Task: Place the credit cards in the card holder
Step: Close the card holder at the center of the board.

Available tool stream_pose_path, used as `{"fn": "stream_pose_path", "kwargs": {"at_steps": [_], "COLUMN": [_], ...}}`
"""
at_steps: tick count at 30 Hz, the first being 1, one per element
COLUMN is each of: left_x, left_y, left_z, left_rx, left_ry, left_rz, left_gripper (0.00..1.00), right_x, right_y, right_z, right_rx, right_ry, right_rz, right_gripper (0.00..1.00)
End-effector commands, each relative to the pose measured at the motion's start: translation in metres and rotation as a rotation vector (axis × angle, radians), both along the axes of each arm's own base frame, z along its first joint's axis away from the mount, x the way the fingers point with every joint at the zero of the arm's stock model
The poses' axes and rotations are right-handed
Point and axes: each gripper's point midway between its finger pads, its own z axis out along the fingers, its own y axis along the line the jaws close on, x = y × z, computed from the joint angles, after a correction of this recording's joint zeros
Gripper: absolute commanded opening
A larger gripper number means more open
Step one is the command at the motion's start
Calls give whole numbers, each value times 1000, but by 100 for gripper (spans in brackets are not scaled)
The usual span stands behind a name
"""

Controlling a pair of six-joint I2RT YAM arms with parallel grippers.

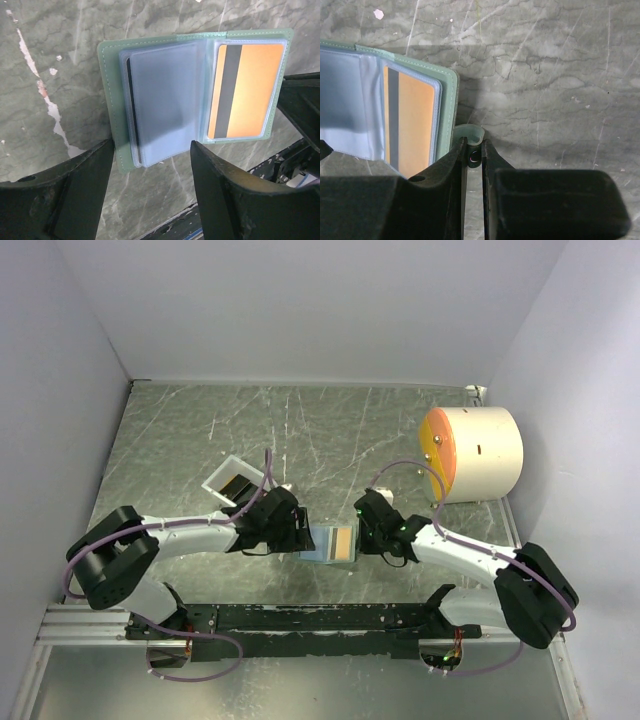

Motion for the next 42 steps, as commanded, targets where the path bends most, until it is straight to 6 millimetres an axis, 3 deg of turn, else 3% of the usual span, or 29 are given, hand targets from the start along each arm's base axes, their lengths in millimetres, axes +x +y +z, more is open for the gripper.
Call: {"fn": "stream_pose_path", "kwargs": {"at_steps": [1,9,19,25,31,37,42], "left_x": [2,5,1,3,-1,-12,-12], "left_y": [-20,-43,-61,-65,-70,-87,-94], "left_z": [20,63,78,64,69,76,59], "left_rx": [-127,-341,-448,-381,-437,-510,-460], "left_ry": [-3,-59,-79,-68,-95,-97,-59], "left_rz": [-1,-10,-65,-103,-151,-264,-282], "left_gripper": [72,70,63,51,50,50,48], "right_x": [-2,-1,3,7,2,11,12], "right_y": [2,4,7,22,30,20,14], "right_z": [-3,-4,7,21,13,8,7], "right_rx": [17,26,42,137,181,159,140], "right_ry": [-4,-6,-36,-97,-78,-114,-122], "right_rz": [3,7,22,65,84,8,-18], "right_gripper": [8,8,8,8,8,8,8]}}
